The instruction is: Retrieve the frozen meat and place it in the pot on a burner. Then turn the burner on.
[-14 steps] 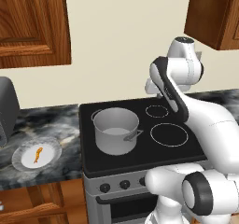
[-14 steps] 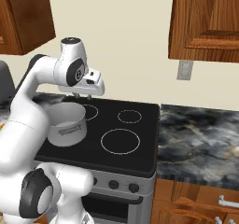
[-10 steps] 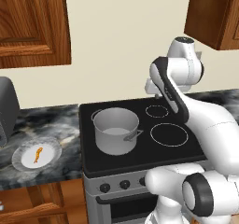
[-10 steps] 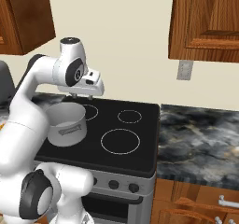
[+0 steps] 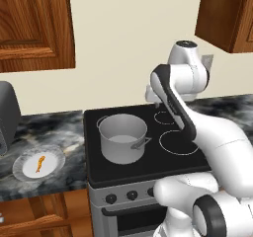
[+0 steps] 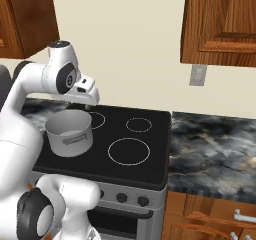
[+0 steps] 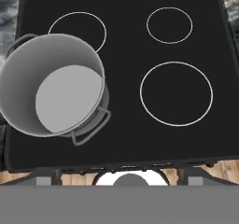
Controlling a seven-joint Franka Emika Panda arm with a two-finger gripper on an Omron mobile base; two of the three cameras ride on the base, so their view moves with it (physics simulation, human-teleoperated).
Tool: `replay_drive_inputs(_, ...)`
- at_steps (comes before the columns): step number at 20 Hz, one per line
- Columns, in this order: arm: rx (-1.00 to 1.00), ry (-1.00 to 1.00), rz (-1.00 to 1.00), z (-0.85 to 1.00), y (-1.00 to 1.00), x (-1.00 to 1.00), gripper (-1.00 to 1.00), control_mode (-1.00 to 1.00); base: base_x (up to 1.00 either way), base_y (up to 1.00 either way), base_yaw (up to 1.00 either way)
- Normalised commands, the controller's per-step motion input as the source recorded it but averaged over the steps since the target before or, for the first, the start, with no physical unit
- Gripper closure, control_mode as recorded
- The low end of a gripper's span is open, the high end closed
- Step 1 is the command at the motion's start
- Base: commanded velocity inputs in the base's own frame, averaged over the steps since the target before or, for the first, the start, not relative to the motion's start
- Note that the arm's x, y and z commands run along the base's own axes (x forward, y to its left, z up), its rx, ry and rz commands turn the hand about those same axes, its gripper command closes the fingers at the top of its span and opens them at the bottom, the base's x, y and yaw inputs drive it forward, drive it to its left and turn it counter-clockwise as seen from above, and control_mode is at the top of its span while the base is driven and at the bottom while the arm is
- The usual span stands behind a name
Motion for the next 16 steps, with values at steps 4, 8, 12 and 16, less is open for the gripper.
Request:
replay_drive_inputs(4,0.0,0.0,-0.08,0.0,0.46,-0.24,-1.0,-1.0,0.0,0.0,0.0)
replay_drive_inputs(8,0.0,-0.01,-0.04,0.0,0.61,-0.31,-1.0,-1.0,0.0,0.0,0.0)
replay_drive_inputs(12,0.0,-0.03,-0.02,-0.06,0.96,-0.22,-1.0,-1.0,0.0,0.0,0.0)
replay_drive_inputs(16,0.0,0.0,0.0,-0.03,0.9,-0.22,-1.0,-1.0,0.0,0.0,0.0)
